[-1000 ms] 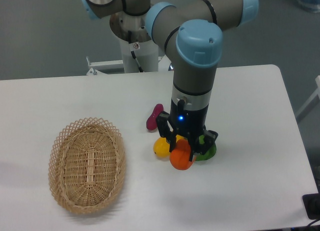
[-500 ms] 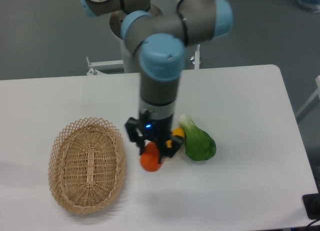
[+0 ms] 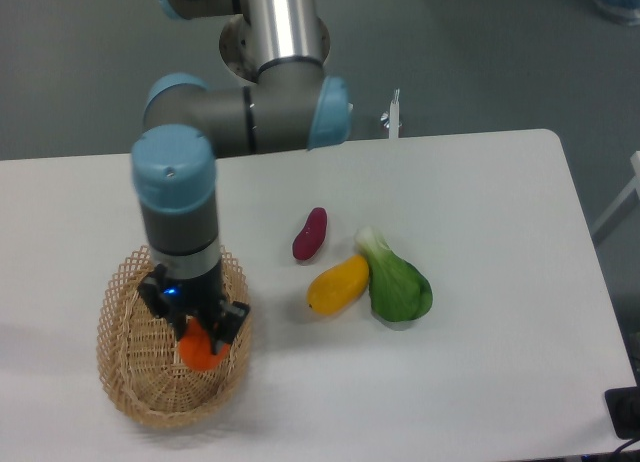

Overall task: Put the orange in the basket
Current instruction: 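Lift the orange and carry it over the wicker basket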

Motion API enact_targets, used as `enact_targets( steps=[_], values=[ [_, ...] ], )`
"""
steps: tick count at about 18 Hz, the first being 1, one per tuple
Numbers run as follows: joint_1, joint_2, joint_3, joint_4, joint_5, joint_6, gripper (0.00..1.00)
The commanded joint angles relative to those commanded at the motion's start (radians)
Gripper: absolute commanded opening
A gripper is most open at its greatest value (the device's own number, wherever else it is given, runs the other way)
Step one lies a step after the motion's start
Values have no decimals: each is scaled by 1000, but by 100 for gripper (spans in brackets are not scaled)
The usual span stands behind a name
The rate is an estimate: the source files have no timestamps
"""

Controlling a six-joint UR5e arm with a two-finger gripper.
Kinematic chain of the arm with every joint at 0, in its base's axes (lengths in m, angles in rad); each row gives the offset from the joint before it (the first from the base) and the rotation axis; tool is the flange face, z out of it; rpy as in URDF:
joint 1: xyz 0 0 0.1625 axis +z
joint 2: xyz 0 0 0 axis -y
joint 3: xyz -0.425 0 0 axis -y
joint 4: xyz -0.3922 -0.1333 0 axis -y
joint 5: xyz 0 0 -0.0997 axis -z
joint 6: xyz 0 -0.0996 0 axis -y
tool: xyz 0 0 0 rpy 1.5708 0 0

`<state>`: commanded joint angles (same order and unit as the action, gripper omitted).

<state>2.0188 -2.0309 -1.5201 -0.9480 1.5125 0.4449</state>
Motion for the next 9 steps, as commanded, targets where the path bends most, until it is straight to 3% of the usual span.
enact_targets(
  steps=[2,9],
  values=[
    [-11,0,-28,5,3,3,45],
    [-40,-41,-29,5,5,5,46]
  ],
)
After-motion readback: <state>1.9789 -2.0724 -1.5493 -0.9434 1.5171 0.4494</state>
